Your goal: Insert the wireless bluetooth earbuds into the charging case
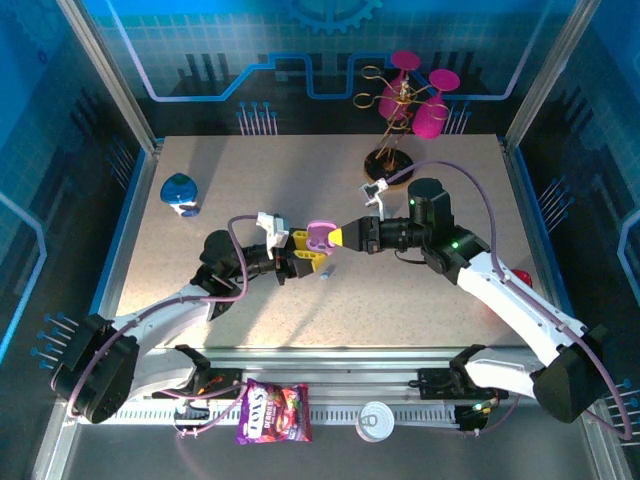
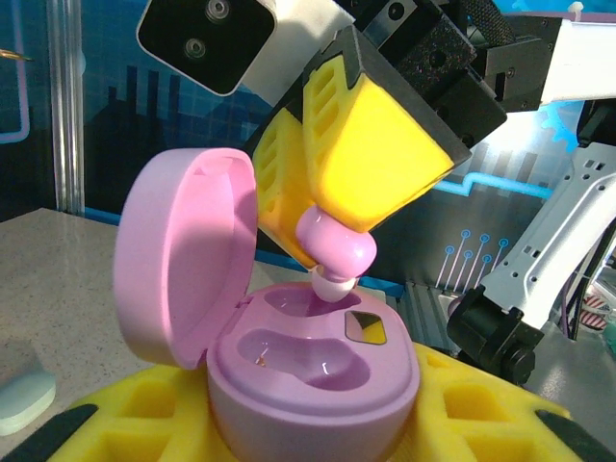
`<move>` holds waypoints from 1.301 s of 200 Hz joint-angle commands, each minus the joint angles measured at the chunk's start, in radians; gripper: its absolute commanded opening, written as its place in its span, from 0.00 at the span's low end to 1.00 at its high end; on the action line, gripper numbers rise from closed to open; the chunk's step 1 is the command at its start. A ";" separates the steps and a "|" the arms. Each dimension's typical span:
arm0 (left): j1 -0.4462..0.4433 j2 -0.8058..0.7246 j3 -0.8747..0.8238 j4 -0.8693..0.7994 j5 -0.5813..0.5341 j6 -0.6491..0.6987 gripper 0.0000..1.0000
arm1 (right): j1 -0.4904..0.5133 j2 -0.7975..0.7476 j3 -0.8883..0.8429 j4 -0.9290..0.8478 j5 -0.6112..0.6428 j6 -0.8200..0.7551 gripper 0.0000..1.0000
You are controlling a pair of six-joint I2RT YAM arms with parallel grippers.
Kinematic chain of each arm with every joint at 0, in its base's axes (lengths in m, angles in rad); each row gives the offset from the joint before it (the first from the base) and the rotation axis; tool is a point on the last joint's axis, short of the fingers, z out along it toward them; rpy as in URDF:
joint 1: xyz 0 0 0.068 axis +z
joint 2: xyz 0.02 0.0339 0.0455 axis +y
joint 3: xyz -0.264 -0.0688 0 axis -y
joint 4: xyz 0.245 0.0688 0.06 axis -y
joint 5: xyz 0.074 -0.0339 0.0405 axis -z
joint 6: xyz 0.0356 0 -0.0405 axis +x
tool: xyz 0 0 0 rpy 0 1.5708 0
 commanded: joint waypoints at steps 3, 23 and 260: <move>-0.002 0.005 0.049 0.061 0.006 -0.013 0.30 | 0.023 -0.004 -0.005 -0.026 0.033 -0.037 0.15; -0.001 0.006 0.054 0.062 0.002 -0.014 0.30 | 0.029 -0.002 0.006 -0.070 0.059 -0.068 0.19; -0.001 0.009 0.056 0.053 -0.005 -0.010 0.30 | 0.067 -0.015 0.103 -0.234 0.234 -0.145 0.23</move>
